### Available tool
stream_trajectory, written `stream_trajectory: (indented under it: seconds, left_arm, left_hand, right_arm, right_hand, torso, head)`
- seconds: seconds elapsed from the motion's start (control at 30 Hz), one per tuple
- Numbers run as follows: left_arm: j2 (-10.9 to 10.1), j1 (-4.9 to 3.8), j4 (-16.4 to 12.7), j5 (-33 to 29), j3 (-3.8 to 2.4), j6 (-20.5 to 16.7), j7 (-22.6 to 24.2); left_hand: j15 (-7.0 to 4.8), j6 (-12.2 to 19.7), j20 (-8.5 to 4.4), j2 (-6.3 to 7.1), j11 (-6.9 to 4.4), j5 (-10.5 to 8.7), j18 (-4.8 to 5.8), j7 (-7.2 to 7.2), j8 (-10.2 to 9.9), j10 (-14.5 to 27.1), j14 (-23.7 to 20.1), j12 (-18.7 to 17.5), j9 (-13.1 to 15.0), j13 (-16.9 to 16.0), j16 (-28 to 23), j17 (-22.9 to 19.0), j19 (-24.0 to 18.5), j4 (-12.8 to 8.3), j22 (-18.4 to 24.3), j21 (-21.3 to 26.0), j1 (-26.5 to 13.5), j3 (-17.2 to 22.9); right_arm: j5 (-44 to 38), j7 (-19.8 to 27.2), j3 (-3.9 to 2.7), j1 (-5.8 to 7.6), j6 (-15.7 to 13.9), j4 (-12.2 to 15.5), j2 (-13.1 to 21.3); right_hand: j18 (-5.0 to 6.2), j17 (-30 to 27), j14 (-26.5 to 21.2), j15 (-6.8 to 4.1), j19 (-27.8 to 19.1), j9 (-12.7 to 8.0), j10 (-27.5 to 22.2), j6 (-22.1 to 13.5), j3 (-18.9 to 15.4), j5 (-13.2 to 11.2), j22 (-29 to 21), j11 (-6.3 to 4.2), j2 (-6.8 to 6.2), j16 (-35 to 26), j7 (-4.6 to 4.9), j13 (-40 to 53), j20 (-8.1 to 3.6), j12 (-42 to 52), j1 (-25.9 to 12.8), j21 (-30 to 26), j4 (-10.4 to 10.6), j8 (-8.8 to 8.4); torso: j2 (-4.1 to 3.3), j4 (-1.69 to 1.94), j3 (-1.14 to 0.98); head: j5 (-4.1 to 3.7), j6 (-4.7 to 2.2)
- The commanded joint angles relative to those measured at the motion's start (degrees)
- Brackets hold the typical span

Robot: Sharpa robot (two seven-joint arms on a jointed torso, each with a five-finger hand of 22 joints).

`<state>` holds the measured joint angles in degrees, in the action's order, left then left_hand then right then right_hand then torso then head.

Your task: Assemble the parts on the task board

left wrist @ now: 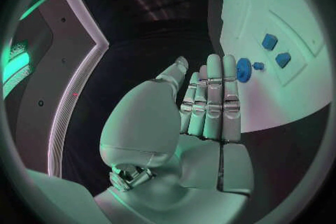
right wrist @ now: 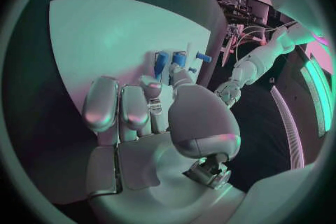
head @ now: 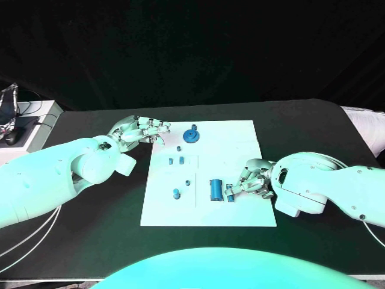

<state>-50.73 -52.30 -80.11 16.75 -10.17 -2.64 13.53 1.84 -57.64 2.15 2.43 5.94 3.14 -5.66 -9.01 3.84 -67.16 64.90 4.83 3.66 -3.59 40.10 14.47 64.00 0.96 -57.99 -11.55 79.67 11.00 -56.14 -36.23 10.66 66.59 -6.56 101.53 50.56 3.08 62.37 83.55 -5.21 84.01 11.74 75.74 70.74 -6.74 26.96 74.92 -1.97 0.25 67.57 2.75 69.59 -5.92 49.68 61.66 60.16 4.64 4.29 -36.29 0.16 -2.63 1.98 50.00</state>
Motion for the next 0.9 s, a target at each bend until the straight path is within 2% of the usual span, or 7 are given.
stream_trajectory:
  seconds: [0.03,0.17,0.33,0.43,0.53,0.6,0.9]
  left_arm:
    - [0.11,0.01,-0.06,0.12,-0.04,0.94,0.29]
    - [0.12,0.01,-0.05,0.14,-0.04,0.90,0.29]
    - [0.08,0.01,-0.07,0.24,-0.04,0.84,0.28]
    - [0.05,0.01,-0.08,0.28,-0.04,0.77,0.27]
    - [0.01,0.01,-0.11,0.31,-0.04,0.74,0.24]
    - [-0.02,0.01,-0.12,0.33,-0.04,0.73,0.23]
    - [-0.01,0.01,-0.12,0.37,-0.04,0.70,0.25]
  left_hand:
    - [0.34,-0.07,0.40,-0.23,0.08,0.06,-0.46,-0.21,0.03,0.49,-0.20,0.36,0.09,-0.04,-0.18,-0.05,0.09,0.15,0.05,0.20,-0.14,-0.05]
    - [0.34,-0.07,0.40,-0.23,0.08,0.06,-0.46,-0.21,0.03,0.49,-0.20,0.36,0.09,-0.04,-0.18,-0.05,0.09,0.15,0.05,0.20,-0.14,-0.05]
    - [0.34,-0.07,0.40,-0.23,0.08,0.06,-0.46,-0.21,0.03,0.49,-0.20,0.36,0.09,-0.04,-0.18,-0.05,0.09,0.15,0.05,0.20,-0.14,-0.05]
    - [0.34,-0.07,0.40,-0.23,0.08,0.06,-0.46,-0.21,0.03,0.49,-0.20,0.36,0.09,-0.04,-0.18,-0.05,0.09,0.15,0.05,0.20,-0.14,-0.05]
    - [0.34,-0.07,0.39,-0.31,0.10,0.07,-0.47,-0.25,0.02,0.53,-0.20,0.39,0.08,-0.04,-0.19,-0.09,0.13,0.15,0.07,0.26,-0.07,0.08]
    - [0.34,-0.07,0.39,-0.31,0.10,0.07,-0.47,-0.25,0.02,0.53,-0.20,0.39,0.08,-0.04,-0.19,-0.09,0.13,0.15,0.07,0.26,-0.07,0.08]
    - [0.34,-0.07,0.39,-0.31,0.10,0.07,-0.47,-0.25,0.02,0.53,-0.20,0.39,0.08,-0.04,-0.19,-0.09,0.13,0.15,0.07,0.26,-0.07,0.08]
  right_arm:
    - [-0.30,1.38,-0.01,-0.06,-1.15,0.14,-0.14]
    - [-0.25,1.79,-0.01,-0.05,-1.70,0.16,-0.19]
    - [-0.24,2.50,-0.01,-0.05,-1.88,0.33,0.01]
    - [-0.17,3.00,-0.01,-0.05,-1.36,0.54,0.40]
    - [-0.19,3.70,-0.01,-0.06,-0.29,1.01,1.07]
    - [-0.09,4.23,-0.01,-0.06,0.53,1.47,1.61]
    - [-1.45,5.09,0.00,-0.17,3.84,3.31,3.55]
  right_hand:
    - [0.73,-0.11,-0.02,-0.03,2.41,0.13,0.28,0.11,-1.90,-0.14,8.26,0.13,0.89,0.21,0.19,0.09,-0.09,-0.40,0.35,0.08,0.50,0.14]
    - [0.75,-0.17,-0.02,-0.06,2.40,0.24,0.32,0.03,-2.71,-0.78,8.24,0.14,0.88,0.19,0.15,0.15,-0.08,-0.43,0.21,0.02,1.30,0.16]
    - [0.74,-0.18,-0.03,-0.04,2.42,0.29,0.35,0.04,-2.70,-0.74,8.26,0.11,0.89,0.22,0.18,0.18,-0.08,-0.42,0.95,0.10,0.97,0.18]
    - [0.72,-0.06,0.00,-0.05,2.45,0.31,0.41,0.16,-2.31,-3.17,8.31,0.13,0.73,0.33,0.20,0.22,-0.09,-0.37,2.59,0.29,-0.71,0.20]
    - [0.70,0.04,0.00,-0.08,2.44,0.38,0.47,0.49,-1.79,-6.96,8.32,0.07,0.43,0.42,0.09,0.25,-0.11,-0.35,4.06,0.38,-2.66,0.33]
    - [0.68,0.08,-0.03,-0.08,2.42,0.45,0.48,0.62,-1.71,-9.26,8.34,0.05,-0.31,0.43,0.08,0.22,-0.12,-0.41,4.28,0.44,-3.40,0.43]
    - [0.59,0.17,-0.06,-0.22,2.38,1.27,0.44,1.04,1.98,-15.26,8.37,-0.12,-3.41,0.32,-0.24,-0.21,-0.21,-0.97,4.87,0.59,-3.91,1.50]
  torso:
    - [-0.01,-0.01,0.00]
    - [-0.01,0.03,0.01]
    - [-0.02,0.02,0.01]
    - [0.00,0.02,0.02]
    - [0.00,0.00,0.02]
    - [-0.01,0.00,-0.02]
    - [-0.02,-0.13,-0.05]
  head:
    - [-0.07,0.00]
    - [-0.10,0.00]
    - [-0.02,0.00]
    - [-0.01,0.00]
    - [0.09,0.00]
    - [0.10,0.00]
    - [0.05,0.00]
